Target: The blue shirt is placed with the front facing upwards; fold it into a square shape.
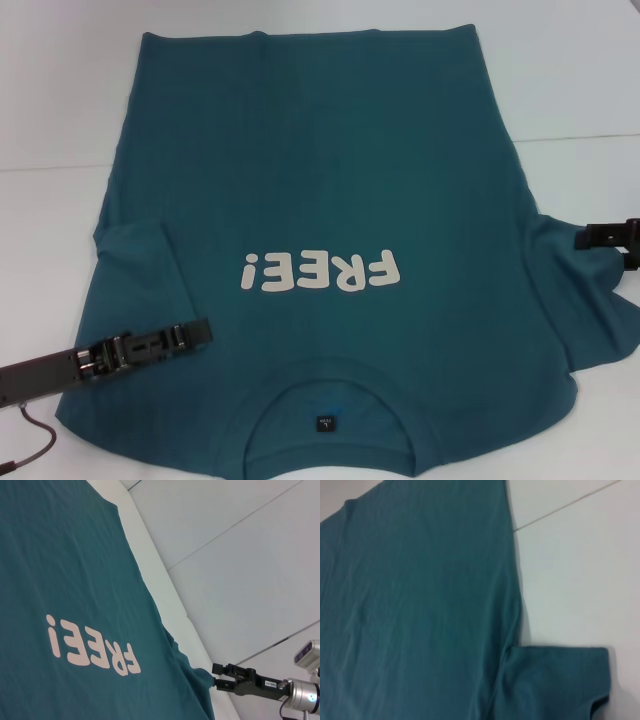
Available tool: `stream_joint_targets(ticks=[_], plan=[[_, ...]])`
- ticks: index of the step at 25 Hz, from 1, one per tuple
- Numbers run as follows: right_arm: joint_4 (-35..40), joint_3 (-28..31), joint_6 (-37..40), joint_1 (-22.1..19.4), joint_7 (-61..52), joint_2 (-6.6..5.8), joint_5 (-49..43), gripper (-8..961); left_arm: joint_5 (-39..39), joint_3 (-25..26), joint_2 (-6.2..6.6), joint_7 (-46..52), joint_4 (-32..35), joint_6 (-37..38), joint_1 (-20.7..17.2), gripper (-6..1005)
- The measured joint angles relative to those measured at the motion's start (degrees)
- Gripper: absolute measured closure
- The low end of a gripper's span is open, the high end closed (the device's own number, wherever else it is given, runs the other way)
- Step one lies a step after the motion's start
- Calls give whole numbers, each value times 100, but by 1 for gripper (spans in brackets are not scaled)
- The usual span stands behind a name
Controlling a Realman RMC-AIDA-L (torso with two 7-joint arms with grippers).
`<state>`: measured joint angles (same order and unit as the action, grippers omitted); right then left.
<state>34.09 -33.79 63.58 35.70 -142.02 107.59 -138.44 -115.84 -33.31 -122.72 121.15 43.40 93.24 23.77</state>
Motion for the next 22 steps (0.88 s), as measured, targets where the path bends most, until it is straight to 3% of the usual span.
stream_joint_targets(ticks=[11, 22], plan=[[-78, -117, -116, 62, 408, 80, 45, 37, 0, 0, 3, -9, 2, 1, -15, 448], [40, -45, 378, 33, 568, 31, 50, 37, 0, 0, 3, -12, 2, 2, -3, 449]])
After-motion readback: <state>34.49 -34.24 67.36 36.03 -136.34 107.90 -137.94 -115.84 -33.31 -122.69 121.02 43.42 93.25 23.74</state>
